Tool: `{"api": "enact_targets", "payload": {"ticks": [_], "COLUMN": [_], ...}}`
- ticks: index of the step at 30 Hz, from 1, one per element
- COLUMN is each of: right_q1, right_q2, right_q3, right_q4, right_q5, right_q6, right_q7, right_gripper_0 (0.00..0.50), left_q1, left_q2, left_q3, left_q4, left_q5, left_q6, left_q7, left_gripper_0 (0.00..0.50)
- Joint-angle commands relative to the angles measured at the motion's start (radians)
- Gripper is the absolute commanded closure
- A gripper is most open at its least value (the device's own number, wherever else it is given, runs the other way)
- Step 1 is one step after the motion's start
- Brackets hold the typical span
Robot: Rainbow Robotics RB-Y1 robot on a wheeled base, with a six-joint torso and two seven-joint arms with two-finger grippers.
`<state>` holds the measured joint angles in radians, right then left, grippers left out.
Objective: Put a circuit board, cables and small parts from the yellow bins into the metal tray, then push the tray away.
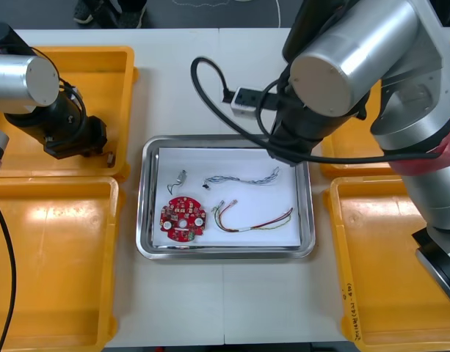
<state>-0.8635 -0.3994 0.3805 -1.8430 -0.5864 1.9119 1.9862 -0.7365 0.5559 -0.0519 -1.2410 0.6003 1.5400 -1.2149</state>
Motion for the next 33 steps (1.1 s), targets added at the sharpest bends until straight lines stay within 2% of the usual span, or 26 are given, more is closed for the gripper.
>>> {"api": "enact_targets", "payload": {"ticks": [1, 6, 15, 25, 28, 33], "right_q1": [-0.003, -0.002, 0.040, 0.072, 0.104, 0.150], "right_q2": [-0.041, -0.093, -0.194, -0.216, -0.256, -0.318], "right_q3": [-0.150, -0.250, -0.316, -0.379, -0.381, -0.384], "right_q4": [-0.042, -0.042, -0.042, -0.044, -0.067, -0.104], "right_q5": [-0.029, -0.089, -0.213, -0.228, -0.247, -0.279], "right_q6": [0.008, 0.008, 0.008, 0.008, 0.008, 0.008], "right_q7": [0.008, -0.018, -0.254, -0.431, -0.481, -0.497], "right_gripper_0": [0.033, 0.033, 0.033, 0.034, 0.034, 0.033], "left_q1": [0.019, 0.019, 0.017, 0.017, 0.017, 0.017], "left_q2": [-0.022, -0.027, -0.016, 0.027, 0.050, 0.072], "left_q3": [-0.013, -0.013, 0.015, 0.044, 0.052, 0.078], "left_q4": [-0.011, -0.012, -0.060, -0.100, -0.100, -0.098], "left_q5": [-0.020, -0.030, -0.043, -0.063, -0.074, -0.097], "left_q6": [-0.015, -0.012, -0.001, -0.015, -0.037, -0.050], "left_q7": [-0.037, -0.037, -0.041, -0.061, -0.072, -0.089], "left_gripper_0": [0.498, 0.500, 0.500, 0.500, 0.500, 0.500]}}
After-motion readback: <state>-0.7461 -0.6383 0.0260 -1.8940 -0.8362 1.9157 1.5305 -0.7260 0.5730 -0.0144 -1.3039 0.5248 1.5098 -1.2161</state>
